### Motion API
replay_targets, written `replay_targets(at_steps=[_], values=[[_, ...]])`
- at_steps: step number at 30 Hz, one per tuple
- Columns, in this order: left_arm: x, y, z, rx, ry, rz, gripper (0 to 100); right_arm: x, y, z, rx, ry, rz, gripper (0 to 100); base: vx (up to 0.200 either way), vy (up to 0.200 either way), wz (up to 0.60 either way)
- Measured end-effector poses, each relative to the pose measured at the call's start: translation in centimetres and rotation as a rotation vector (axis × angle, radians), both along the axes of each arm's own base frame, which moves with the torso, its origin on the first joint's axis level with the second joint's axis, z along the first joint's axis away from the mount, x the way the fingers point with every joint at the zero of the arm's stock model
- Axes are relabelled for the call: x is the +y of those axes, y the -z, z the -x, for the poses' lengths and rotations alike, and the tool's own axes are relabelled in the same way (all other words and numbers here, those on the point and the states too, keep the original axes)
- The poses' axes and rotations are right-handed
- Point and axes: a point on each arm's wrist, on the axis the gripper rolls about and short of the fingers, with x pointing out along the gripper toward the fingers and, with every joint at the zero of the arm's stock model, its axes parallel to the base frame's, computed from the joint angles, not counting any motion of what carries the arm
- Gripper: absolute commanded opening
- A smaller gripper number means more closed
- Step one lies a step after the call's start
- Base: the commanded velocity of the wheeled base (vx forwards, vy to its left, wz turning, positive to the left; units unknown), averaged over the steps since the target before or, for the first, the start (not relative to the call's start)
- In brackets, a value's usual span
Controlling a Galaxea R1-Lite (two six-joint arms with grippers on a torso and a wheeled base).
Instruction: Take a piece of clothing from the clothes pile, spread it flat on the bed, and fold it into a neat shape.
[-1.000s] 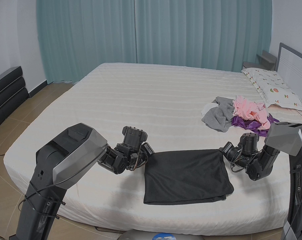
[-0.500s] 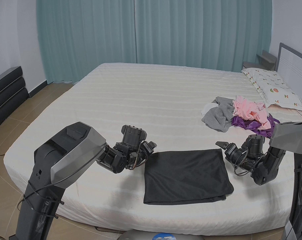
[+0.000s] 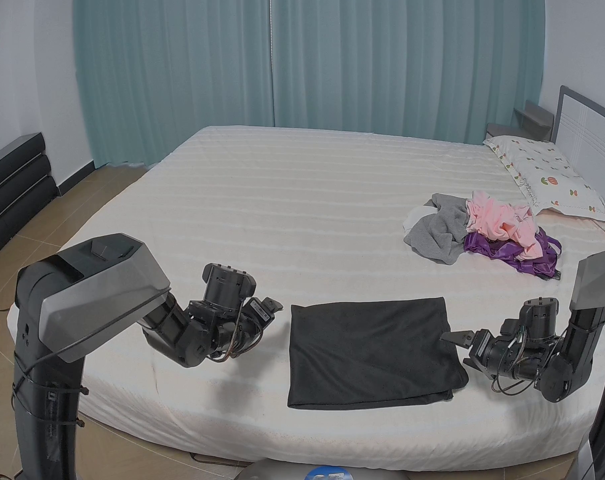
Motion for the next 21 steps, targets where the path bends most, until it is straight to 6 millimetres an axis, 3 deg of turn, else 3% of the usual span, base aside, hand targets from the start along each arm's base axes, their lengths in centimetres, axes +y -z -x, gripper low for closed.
replay_targets(at_steps=[3,4,11,21], values=[[0.6,-0.2,1.0,-0.034,-0.007,0.024,100,-0.1,0.2,1.0,0.014,-0.037,0.023,100,0.000,0.000,0.00],[0.8,-0.2,1.3,-0.036,-0.008,0.027,100,-0.1,0.3,1.4,0.023,-0.053,0.033,0,0.000,0.000,0.00],[1.3,-0.4,2.3,-0.027,-0.012,0.026,100,-0.1,1.2,2.7,0.066,-0.101,0.079,0,0.000,0.000,0.00],[1.5,-0.6,2.3,-0.029,-0.017,0.028,100,-0.4,0.5,3.6,0.060,-0.105,0.098,0,0.000,0.000,0.00]])
